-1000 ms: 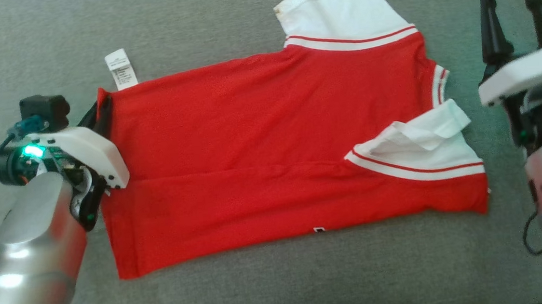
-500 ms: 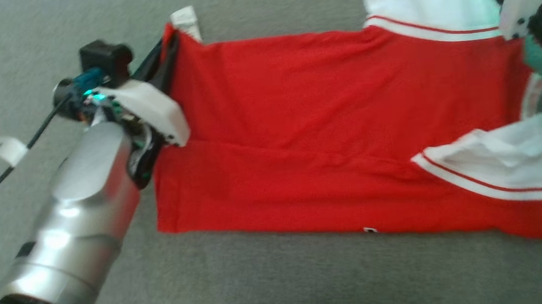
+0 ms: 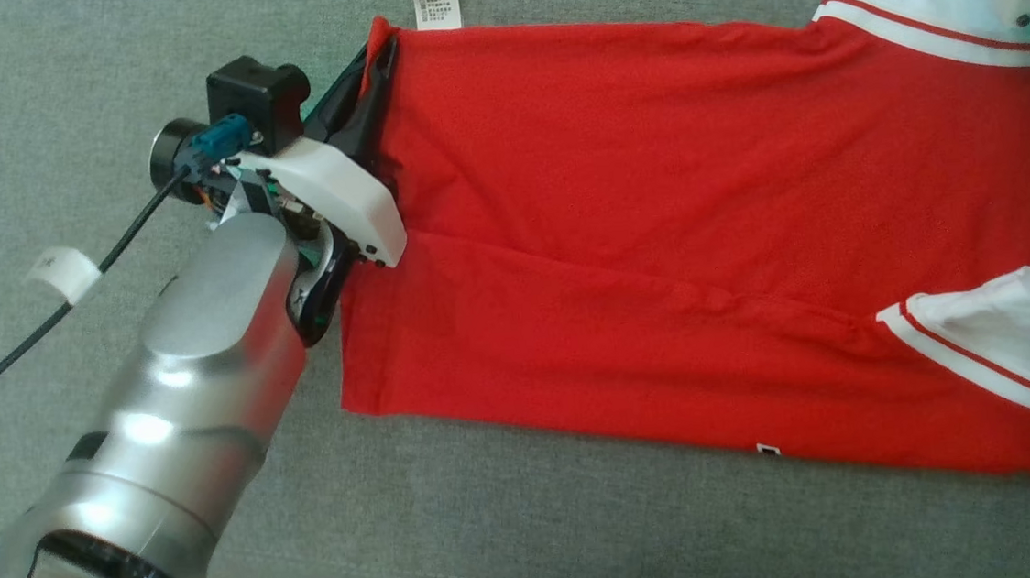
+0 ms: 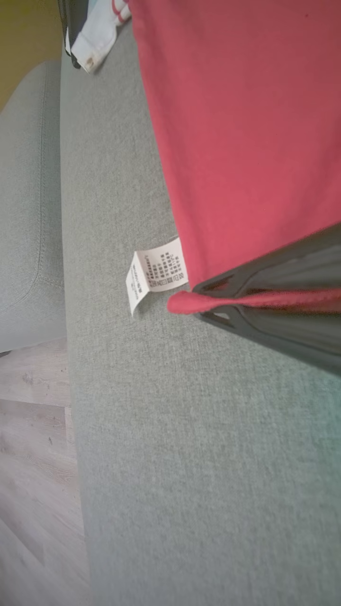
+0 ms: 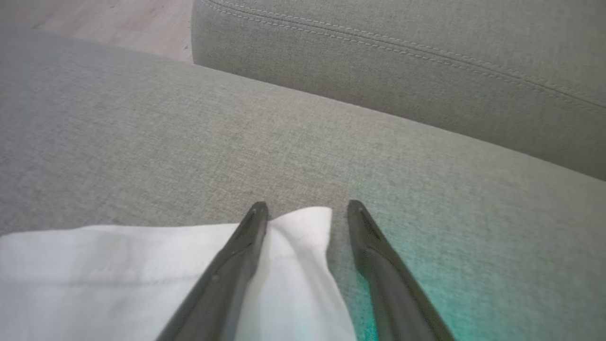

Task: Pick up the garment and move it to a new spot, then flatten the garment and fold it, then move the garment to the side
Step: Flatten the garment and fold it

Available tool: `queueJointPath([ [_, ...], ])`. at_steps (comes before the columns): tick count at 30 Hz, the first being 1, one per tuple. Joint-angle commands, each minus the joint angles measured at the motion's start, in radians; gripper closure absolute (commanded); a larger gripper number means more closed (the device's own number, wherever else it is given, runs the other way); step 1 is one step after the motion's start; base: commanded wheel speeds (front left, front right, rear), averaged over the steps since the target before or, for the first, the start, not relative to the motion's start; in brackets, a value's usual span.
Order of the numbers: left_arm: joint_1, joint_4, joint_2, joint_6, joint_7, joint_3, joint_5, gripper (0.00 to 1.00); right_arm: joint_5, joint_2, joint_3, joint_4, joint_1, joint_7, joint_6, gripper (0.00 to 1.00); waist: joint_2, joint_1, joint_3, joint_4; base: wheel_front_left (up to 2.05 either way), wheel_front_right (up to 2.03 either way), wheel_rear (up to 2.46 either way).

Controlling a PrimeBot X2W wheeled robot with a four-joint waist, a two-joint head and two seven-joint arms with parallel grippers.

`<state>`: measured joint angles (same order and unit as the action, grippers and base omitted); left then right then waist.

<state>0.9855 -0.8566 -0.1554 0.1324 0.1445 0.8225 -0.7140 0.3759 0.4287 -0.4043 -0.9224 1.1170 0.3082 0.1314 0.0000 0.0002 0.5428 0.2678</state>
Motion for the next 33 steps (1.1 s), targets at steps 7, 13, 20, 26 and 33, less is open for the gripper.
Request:
queueJointPath([
  [7, 0.062, -0.031, -0.040, -0.002, 0.063, -0.018, -0.027, 1.00, -0.003, 0.012, 0.009, -0.016, 0.013, -0.127, -0.001, 1.00, 0.0000, -0.0002, -0.014, -0.020, 0.00, 0.00, 0.00],
  [13, 0.054, -0.068, -0.064, -0.051, 0.110, -0.049, -0.002, 1.00, -0.023, -0.030, 0.090, -0.050, 0.026, -0.351, -0.001, 1.00, 0.0000, -0.0002, -0.054, -0.059, 0.00, 0.00, 0.00],
  [20, -0.040, -0.011, -0.116, -0.091, 0.117, -0.119, 0.045, 1.00, 0.043, -0.082, 0.095, -0.020, -0.055, -0.496, -0.001, 1.00, 0.0000, -0.0002, -0.129, -0.134, 0.00, 0.00, 0.00],
  [26, -0.156, 0.096, -0.153, -0.118, 0.117, -0.191, 0.129, 1.00, 0.142, -0.098, 0.048, 0.096, -0.184, -0.538, -0.001, 1.00, 0.0000, -0.0002, -0.188, -0.185, 0.00, 0.00, 0.00],
  [33, -0.347, 0.199, -0.159, -0.164, 0.117, -0.276, 0.249, 1.00, 0.283, -0.099, -0.002, 0.298, -0.452, -0.556, -0.001, 1.00, 0.0000, -0.0002, -0.274, -0.232, 0.00, 0.00, 0.00],
])
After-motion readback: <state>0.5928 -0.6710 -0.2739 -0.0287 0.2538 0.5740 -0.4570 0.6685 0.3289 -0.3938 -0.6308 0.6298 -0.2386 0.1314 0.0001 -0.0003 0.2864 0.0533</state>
